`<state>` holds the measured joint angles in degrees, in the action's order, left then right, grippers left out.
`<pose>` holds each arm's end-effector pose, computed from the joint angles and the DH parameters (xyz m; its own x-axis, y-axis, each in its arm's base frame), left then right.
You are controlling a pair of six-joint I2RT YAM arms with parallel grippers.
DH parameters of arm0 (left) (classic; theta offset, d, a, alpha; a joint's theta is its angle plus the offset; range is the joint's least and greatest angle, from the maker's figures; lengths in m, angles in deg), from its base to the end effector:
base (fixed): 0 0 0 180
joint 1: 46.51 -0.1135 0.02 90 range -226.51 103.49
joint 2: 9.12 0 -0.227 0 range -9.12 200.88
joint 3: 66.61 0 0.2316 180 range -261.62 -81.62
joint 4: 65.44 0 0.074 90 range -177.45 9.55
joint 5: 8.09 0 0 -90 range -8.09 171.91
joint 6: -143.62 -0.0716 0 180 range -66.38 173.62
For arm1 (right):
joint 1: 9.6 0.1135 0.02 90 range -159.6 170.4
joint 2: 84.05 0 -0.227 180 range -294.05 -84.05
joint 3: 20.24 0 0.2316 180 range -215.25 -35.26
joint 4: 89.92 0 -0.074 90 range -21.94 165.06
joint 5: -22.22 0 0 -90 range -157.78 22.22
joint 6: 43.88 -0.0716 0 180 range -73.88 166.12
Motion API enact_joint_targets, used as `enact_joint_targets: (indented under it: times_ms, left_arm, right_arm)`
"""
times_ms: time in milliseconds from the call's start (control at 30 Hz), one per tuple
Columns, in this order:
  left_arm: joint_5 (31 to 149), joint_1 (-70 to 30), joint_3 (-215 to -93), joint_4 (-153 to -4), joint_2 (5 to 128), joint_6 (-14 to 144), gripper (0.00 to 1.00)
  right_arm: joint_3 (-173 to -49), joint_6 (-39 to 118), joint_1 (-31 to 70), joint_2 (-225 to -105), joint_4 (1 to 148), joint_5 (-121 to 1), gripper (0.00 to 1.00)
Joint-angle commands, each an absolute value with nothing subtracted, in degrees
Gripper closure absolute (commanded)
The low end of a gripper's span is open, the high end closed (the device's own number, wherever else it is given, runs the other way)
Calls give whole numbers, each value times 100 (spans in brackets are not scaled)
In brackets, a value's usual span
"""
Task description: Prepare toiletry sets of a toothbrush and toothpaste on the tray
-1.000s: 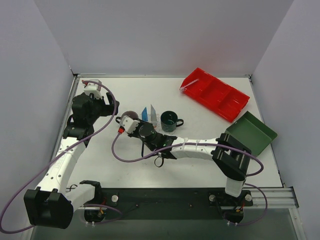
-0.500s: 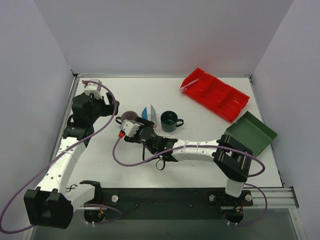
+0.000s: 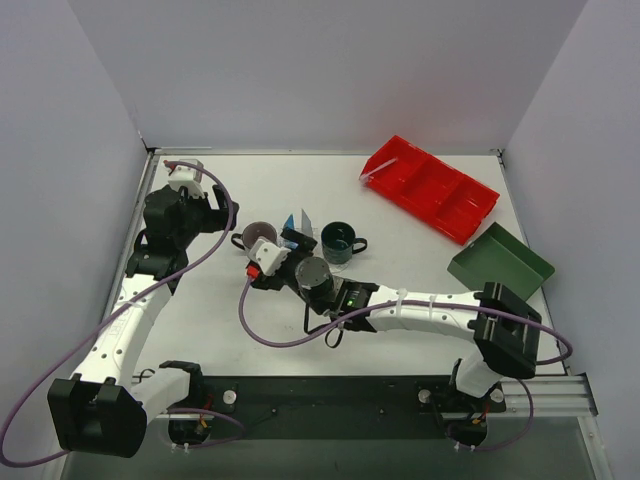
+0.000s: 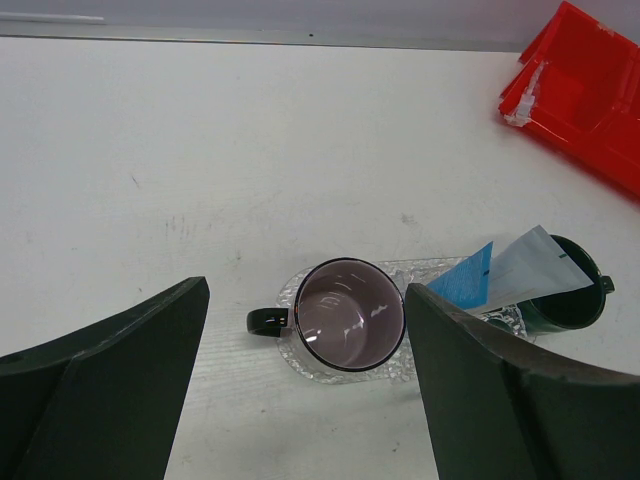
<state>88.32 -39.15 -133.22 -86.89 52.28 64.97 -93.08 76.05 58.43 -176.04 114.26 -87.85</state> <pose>0.2780 -0.0440 0.2932 -0.3179 -0.1561 -0.9352 0.1745 0.9599 -0.2196 0.1677 0.3501 0.2768 0.3992 -0.2630 -0.8783 -0.6277 0.6198 -0.4709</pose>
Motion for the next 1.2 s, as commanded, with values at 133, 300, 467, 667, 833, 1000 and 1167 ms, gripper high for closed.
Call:
enact_joint_targets:
  times_ms: [133, 300, 467, 667, 833, 1000, 1167]
  left_arm:
    - [8762, -3921, -13418, -8467, 5134, 6425, 11]
    - [8710, -3912, -13357, -8379, 5108, 6381, 11]
    - [8727, -3904, -13339, -8370, 5090, 6372, 11]
    - [8692, -3851, -13322, -8362, 5064, 6337, 11]
    - [8657, -3851, -13304, -8353, 5047, 6320, 11]
    - [8621, -3842, -13304, -8344, 5046, 6302, 11]
    - [8604, -3824, -13295, -8318, 5055, 6311, 11]
  right_arm:
    - [-9177, 6793, 5852, -16440, 11312, -8826, 23]
    - [-9422, 5873, 5326, -15895, 10408, -8669, 25]
    - [-10142, 4613, 4219, -15823, 8537, -8202, 28]
    - [-10732, 3181, 2434, -16191, 7191, -6973, 35]
    - [-11250, 2890, 1520, -16842, 6585, -6174, 38]
    - [-12058, 2758, 957, -17975, 6293, -5592, 41]
    - [-12691, 2845, 789, -18994, 6284, -5486, 39]
